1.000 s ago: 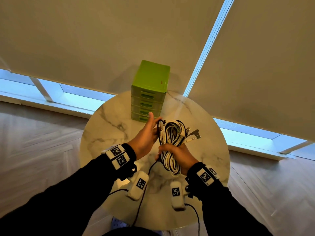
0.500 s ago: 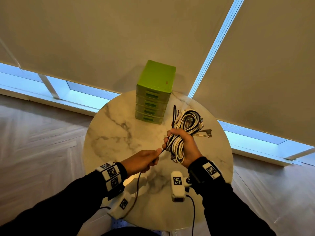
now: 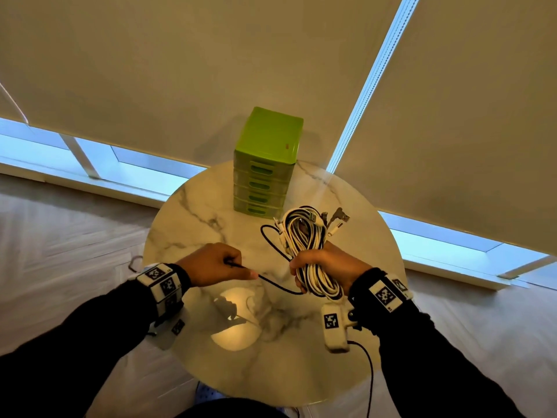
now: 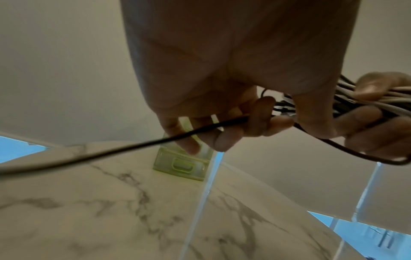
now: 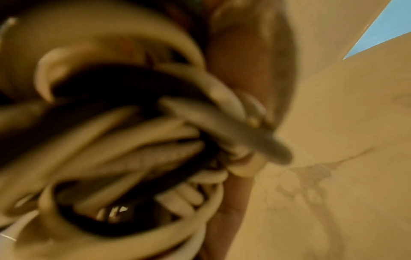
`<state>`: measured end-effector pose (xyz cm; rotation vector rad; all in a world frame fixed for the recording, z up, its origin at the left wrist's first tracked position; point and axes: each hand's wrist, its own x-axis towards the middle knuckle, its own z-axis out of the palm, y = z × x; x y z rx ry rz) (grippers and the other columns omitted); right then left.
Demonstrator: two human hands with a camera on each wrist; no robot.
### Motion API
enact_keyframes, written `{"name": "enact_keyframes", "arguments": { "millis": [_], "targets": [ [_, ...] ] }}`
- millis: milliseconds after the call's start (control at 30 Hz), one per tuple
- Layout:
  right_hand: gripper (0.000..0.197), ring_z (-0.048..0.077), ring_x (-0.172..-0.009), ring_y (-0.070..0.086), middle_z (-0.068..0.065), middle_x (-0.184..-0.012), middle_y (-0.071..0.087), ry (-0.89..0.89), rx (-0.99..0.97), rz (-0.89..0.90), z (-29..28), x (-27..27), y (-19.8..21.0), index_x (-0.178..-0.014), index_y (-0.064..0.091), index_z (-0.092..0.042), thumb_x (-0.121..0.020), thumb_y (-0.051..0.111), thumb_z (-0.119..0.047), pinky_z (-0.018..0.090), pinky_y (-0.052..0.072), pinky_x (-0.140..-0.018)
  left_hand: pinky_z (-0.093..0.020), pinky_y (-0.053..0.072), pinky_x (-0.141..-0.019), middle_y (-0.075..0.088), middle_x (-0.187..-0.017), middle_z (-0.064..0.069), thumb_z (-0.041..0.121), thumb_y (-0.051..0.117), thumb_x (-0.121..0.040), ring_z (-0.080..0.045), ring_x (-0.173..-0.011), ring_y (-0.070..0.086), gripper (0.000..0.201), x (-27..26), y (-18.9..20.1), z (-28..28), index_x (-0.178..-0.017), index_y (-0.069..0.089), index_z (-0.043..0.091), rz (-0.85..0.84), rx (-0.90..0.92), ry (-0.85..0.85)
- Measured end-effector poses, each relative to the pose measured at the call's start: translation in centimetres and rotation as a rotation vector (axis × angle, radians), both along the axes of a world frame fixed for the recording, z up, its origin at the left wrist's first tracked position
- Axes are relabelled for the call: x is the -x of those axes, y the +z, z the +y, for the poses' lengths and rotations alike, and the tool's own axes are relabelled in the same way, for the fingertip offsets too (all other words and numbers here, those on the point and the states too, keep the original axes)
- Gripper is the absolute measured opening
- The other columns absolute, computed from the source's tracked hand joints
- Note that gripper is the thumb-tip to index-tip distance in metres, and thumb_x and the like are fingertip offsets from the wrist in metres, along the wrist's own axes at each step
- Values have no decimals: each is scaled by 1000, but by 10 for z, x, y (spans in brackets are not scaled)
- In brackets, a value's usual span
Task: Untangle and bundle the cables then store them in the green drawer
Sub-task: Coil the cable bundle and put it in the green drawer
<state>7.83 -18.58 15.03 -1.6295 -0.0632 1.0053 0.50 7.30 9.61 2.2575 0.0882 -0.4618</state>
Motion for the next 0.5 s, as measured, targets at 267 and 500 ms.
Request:
{"name": "enact_keyframes", "arguments": {
  "millis": [267,500],
  "targets": [
    [9,32,-54,60,26,-71,61,-25,-52,-49,8,8,0,-88,65,5,-79,69,3,36,54,-59,-28,46,-73,68,-83,-6,30,79,-86,-10,-75,58,28,-27,10,-28,-88,65,7,-187,462,435],
    [27,32,-60,63,25,-79,63,-202,-91,-100,26,14,-9,-108,64,6,-81,69,5,35,55,-58,-36,60,-78,70,-98,-15,12,51,-102,-23,-85,70,21,-51,23,-75,-107,65,-2,1,1180,762]
  ]
}}
